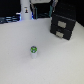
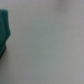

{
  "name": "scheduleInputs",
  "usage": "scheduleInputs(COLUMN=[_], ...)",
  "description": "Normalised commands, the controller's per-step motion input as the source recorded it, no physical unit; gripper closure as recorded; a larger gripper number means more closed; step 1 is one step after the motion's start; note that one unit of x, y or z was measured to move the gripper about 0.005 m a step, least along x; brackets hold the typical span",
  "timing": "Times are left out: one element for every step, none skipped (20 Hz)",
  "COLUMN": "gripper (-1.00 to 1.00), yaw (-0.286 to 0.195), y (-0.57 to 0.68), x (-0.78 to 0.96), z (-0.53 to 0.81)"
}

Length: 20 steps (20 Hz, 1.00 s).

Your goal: Open the kcup holder, insert the kcup into the holder, and close the kcup holder

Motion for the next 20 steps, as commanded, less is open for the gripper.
scheduleInputs(gripper=[-1.0, -1.0, -1.0, -1.0, -1.0, -1.0, -1.0, -1.0, -1.0, -1.0, -1.0, -1.0, -1.0, -1.0, -1.0, -1.0, -1.0, -1.0, -1.0, -1.0], yaw=[-0.132, -0.13, -0.128, -0.07, -0.132, -0.145, -0.153, -0.157, -0.163, -0.171, -0.174, -0.175, -0.178, -0.177, -0.177, -0.177, -0.178, -0.178, -0.178, -0.178], y=[0.54, 0.54, 0.53, 0.37, 0.55, 0.6, 0.65, 0.68, 0.7, 0.7, 0.7, 0.71, 0.71, 0.71, 0.71, 0.7, 0.69, 0.69, 0.69, 0.69], x=[-0.21, -0.21, -0.2, -0.11, -0.21, -0.24, -0.25, -0.26, -0.26, -0.25, -0.24, -0.24, -0.23, -0.24, -0.25, -0.27, -0.27, -0.27, -0.26, -0.26], z=[0.09, 0.1, 0.1, 0.1, 0.1, 0.1, 0.09, 0.09, 0.08, 0.04, 0.04, 0.02, 0.02, 0.01, 0.01, 0.01, 0.01, 0.01, -0.01, -0.02])
